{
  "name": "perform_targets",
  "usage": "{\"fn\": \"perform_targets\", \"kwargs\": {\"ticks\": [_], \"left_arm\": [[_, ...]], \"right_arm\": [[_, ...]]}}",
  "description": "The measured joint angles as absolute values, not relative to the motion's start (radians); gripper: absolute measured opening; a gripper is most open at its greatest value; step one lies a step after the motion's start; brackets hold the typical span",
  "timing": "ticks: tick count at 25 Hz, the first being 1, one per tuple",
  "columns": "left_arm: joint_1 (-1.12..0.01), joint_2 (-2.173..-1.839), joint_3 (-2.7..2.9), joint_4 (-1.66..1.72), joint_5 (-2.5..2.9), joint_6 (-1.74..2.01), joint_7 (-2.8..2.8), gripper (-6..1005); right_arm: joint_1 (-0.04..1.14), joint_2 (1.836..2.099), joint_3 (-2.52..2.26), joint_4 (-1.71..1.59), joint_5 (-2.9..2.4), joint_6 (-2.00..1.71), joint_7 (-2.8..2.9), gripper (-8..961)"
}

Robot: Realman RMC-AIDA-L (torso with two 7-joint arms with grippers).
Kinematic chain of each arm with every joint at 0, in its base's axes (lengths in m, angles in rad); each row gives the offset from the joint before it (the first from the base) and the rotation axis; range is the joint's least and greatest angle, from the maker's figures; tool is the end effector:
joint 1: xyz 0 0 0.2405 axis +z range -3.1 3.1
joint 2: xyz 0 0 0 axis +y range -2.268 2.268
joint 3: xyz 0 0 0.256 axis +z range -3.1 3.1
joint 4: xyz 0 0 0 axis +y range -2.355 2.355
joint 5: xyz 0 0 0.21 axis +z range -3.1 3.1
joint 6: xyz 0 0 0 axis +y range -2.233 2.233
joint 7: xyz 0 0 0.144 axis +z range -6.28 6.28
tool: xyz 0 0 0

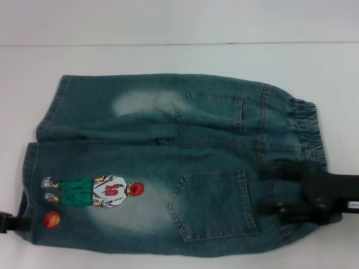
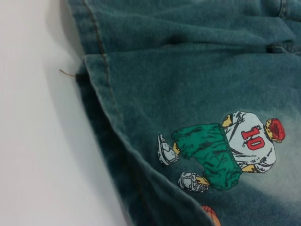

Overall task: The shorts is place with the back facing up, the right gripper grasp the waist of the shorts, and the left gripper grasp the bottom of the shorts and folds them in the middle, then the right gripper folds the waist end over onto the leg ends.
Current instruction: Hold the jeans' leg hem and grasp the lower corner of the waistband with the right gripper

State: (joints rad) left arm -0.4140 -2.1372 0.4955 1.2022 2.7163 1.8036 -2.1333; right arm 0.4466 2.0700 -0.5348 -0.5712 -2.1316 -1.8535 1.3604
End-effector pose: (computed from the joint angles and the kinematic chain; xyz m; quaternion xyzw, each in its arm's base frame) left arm -0.3336 0.2639 0.0701 -0.8156 -0.5597 0.0302 0.1435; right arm 0.2826 0.2639 0.0007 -0.9182 0.2608 0.2975 0.0195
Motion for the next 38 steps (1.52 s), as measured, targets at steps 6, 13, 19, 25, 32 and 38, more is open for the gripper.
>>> {"fn": "perform_targets", "kwargs": {"ticks": [6, 13, 19, 25, 32, 38], "left_arm": [[-0.414, -2.144, 0.491, 1.212, 2.714, 1.8, -2.129, 7], [-0.419, -2.148, 0.491, 1.207, 2.683, 1.79, -2.122, 6], [-0.427, -2.148, 0.493, 1.199, 2.674, 1.786, -2.121, 6], [-0.431, -2.148, 0.497, 1.194, 2.671, 1.784, -2.121, 7], [-0.432, -2.148, 0.498, 1.2, 2.659, 1.79, -2.122, 7], [-0.433, -2.148, 0.497, 1.201, 2.657, 1.791, -2.124, 7]], "right_arm": [[0.311, 2.023, -0.264, -0.518, -2.058, -1.918, 1.359, 914], [0.17, 2.032, -0.077, -0.5, -2.058, -1.84, 1.357, 915], [0.109, 2.023, -0.057, -0.494, -2.135, -1.798, 1.387, 915], [0.116, 2.022, -0.067, -0.493, -2.196, -1.748, 1.418, 915], [0.153, 2.027, -0.076, -0.492, -2.273, -1.712, 1.424, 914], [0.182, 2.032, -0.084, -0.492, -2.322, -1.716, 1.415, 914]]}}
